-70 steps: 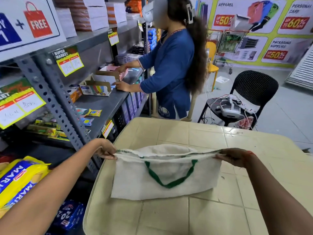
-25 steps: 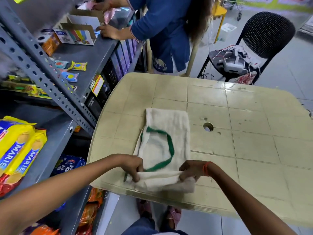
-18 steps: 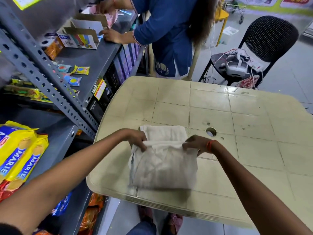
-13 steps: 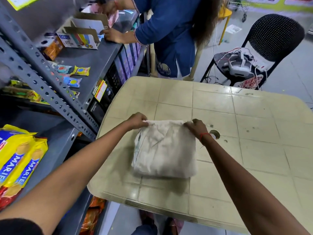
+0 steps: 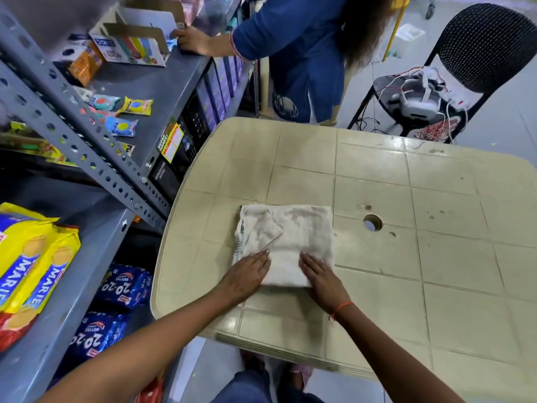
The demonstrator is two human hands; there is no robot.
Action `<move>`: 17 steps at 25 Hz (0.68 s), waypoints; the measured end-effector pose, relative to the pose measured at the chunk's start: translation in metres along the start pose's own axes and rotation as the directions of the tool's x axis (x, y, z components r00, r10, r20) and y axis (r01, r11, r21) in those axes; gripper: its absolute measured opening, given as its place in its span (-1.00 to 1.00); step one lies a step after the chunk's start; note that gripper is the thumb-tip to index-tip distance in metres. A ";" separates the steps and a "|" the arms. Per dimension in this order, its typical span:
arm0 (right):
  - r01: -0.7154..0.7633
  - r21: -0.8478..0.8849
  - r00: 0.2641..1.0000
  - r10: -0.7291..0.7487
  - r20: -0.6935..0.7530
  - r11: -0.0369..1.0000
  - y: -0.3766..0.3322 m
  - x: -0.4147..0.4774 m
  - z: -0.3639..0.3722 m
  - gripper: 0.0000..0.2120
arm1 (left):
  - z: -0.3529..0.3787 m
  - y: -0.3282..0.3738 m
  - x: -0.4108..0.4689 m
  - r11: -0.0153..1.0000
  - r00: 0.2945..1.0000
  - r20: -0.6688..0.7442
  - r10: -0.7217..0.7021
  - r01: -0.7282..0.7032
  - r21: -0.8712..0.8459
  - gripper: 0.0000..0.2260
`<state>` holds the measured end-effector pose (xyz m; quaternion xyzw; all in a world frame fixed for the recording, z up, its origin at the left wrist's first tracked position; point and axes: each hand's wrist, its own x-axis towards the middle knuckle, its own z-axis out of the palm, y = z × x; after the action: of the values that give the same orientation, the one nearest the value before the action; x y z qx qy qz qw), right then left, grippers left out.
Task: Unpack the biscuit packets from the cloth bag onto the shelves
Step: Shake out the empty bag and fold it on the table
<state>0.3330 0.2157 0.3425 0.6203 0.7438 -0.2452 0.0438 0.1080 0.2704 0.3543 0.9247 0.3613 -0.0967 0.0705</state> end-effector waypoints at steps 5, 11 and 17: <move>-0.278 0.381 0.941 0.170 0.292 0.882 0.006 0.011 -0.067 -0.78 | -0.043 -0.021 0.002 0.778 0.937 0.341 -0.081 0.273 -0.566 -0.74; -0.497 0.443 0.863 0.370 0.343 0.747 0.018 0.032 -0.089 -0.65 | -0.073 -0.056 0.030 0.638 0.911 0.382 -0.156 0.388 -0.665 -0.81; -0.468 0.638 0.814 0.579 0.041 0.612 0.024 0.041 -0.046 -0.71 | -0.055 -0.058 0.067 0.764 0.883 0.429 -0.188 0.406 -0.501 -0.63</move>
<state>0.3572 0.2748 0.3605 0.8075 0.4062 -0.3983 -0.1561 0.1240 0.3675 0.3886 0.7556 0.4988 -0.1572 0.3945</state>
